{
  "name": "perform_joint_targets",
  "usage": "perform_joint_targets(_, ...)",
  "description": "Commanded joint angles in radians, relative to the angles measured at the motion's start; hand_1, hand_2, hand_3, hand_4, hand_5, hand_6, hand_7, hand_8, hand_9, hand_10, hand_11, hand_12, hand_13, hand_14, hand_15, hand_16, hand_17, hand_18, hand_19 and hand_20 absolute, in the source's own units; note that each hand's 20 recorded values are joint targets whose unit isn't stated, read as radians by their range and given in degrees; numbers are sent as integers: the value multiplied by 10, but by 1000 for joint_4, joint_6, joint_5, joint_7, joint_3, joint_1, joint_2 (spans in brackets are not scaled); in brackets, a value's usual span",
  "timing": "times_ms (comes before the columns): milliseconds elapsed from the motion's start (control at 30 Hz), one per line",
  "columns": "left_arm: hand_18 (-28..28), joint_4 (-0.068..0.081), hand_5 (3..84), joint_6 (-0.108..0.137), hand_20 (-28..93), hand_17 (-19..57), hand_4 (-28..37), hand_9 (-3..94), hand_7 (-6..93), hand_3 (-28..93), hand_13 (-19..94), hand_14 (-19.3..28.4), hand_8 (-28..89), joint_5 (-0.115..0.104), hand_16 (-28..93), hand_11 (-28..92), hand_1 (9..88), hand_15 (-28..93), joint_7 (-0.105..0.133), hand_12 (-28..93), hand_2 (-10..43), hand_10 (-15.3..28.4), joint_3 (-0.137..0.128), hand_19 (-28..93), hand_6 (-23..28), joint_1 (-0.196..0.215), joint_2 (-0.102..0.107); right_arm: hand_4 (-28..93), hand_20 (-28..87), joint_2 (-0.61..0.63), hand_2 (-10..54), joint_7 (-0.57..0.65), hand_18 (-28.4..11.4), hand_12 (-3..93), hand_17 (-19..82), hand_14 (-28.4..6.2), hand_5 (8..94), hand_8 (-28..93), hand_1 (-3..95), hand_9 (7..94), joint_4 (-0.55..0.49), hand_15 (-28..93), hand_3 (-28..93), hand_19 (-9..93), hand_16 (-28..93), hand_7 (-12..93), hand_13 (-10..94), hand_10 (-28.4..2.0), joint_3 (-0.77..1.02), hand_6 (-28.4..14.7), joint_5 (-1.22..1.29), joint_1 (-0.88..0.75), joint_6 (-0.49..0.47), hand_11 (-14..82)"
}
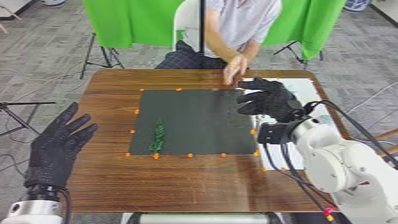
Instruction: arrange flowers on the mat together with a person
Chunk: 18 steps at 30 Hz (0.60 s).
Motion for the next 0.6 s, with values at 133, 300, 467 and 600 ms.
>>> perform_joint_targets(133, 190, 2, 305, -1, 130, -96, -246, 285, 101, 750, 191, 215, -84, -6, -46, 186, 212, 423, 30, 117, 78, 152, -13, 369, 53, 34, 21, -215, 43, 24, 59, 226, -269, 142, 248, -222, 512, -111, 235, 573, -85, 494, 734, 703, 85, 122, 532, -212, 12, -43, -355, -5, 48, 163)
perform_joint_targets(300, 190, 5, 306, -4, 130, -96, -246, 285, 101, 751, 191, 214, -84, -12, -46, 186, 212, 423, 46, 117, 78, 153, -14, 368, 53, 36, 35, -198, -35, 46, 36, 316, -263, 142, 302, -217, 510, -103, 259, 585, -131, 508, 717, 777, 83, 114, 559, -214, 92, -53, -503, -94, 6, 169)
perform_joint_targets(467, 190, -1, 305, 0, 131, -96, -246, 285, 101, 751, 191, 214, -84, -12, -46, 186, 212, 423, 45, 118, 78, 152, -40, 369, 53, 56, 33, -194, -93, 78, 18, 429, -255, 144, 361, -216, 508, -102, 277, 595, -166, 518, 704, 848, 81, 109, 586, -219, 156, -61, -680, -171, -36, 170)
perform_joint_targets(600, 189, -2, 306, -1, 131, -96, -246, 286, 101, 750, 191, 213, -84, -11, -46, 187, 212, 423, 43, 118, 79, 152, -40, 368, 53, 54, 34, -191, -140, 94, 11, 511, -254, 142, 378, -217, 508, -100, 286, 599, -184, 519, 698, 871, 78, 104, 595, -224, 197, -69, -787, -225, -64, 168)
